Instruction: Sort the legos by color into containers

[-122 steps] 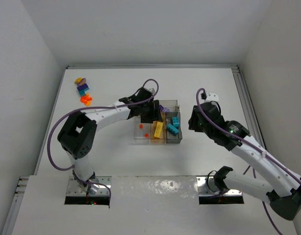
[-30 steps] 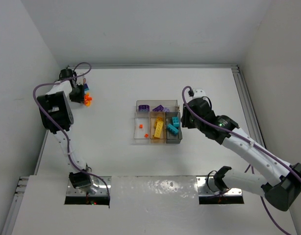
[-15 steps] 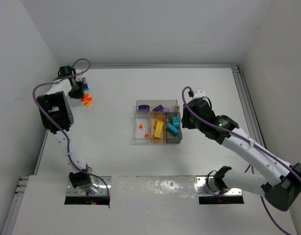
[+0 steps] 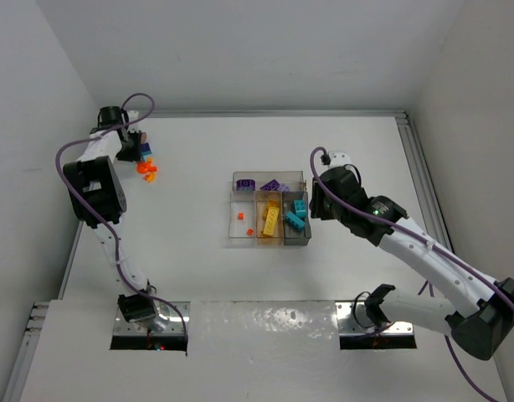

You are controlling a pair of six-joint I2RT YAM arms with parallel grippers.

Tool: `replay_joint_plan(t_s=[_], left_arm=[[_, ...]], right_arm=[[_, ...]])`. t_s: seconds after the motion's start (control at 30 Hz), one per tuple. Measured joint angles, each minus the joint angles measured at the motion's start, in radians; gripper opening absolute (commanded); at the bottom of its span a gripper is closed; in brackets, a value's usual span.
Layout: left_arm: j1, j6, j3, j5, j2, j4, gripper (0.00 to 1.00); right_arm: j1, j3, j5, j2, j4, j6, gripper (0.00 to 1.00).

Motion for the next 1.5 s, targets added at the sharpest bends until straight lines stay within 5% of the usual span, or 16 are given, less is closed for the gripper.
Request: replay_joint_plan(t_s=[0.67,0.9,1.17,1.37,1.5], left_arm=[[-0.006,0.000,0.029,0.000,0.057,-0.019,0.25],[-0.011,-0.007,0.029,0.000,0.059,-0.015,0.00],[-0.012,-0.018,0.029,0.002,0.048,-0.019,0.00],[-0.042,-0.011,0.023,0.067,-0.110,-0.110,0.00],[-0.171,0.028,0.021,0.116,-0.318,-0.143,0.00]], right_arm=[[0.000,0.000,0.003,0.000,-0.005,0.000,0.36],[0.000,0.000,0.008,0.000,-0.008,0.000,0.36],[0.000,0.004,0.020,0.000,-0.015,0.000,0.36],[0.000,0.004,0.022,-0.005,-0.021,0.001,0.36],[0.000,0.004,0.022,-0.007,-0.016,0.001,0.36]])
